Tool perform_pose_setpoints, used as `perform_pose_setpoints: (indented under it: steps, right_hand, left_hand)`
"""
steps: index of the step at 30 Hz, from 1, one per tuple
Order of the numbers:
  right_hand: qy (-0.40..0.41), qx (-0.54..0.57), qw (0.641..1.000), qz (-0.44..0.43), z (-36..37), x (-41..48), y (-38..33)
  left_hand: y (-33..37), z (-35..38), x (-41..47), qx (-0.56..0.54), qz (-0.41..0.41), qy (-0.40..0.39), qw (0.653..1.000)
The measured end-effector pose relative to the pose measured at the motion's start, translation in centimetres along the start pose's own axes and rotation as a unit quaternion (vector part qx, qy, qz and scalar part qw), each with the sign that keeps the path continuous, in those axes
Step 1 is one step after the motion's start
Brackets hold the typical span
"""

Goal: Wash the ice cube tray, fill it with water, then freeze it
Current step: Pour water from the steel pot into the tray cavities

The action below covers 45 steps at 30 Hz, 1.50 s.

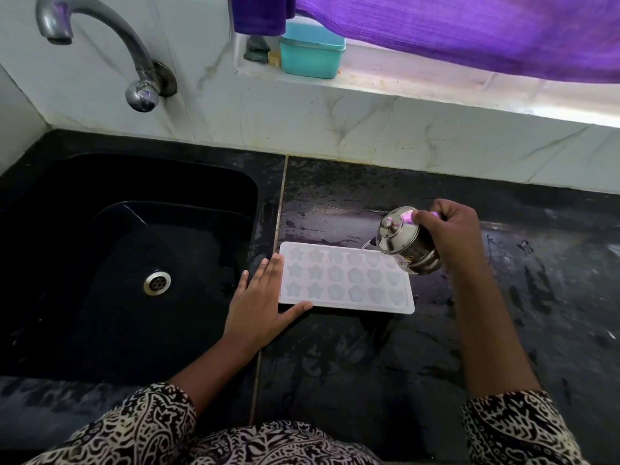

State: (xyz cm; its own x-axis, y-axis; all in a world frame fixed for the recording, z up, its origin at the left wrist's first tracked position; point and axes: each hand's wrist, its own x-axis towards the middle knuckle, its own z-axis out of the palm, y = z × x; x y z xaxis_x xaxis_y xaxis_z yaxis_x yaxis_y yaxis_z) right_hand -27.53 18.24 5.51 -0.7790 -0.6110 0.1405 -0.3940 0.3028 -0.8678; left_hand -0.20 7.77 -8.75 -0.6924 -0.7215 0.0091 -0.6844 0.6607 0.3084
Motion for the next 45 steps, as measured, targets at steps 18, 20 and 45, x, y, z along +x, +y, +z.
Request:
perform_pose_setpoints:
  steps: [18, 20, 45]
  right_hand:
    - [-0.008, 0.069, 0.997, 0.017, -0.1, 0.2, 0.3]
    - [-0.002, 0.101, 0.994, 0.035, -0.2, 0.2, 0.6]
    - [0.027, 0.063, 0.997, 0.039, -2.5, -0.2, 2.9]
  left_hand:
    - [0.1, -0.1, -0.1, -0.016, 0.002, 0.006, 1.000]
    - [0.1, -0.1, -0.1, -0.016, 0.000, 0.004, 1.000]
    - [0.4, -0.6, -0.3, -0.012, -0.003, -0.004, 1.000]
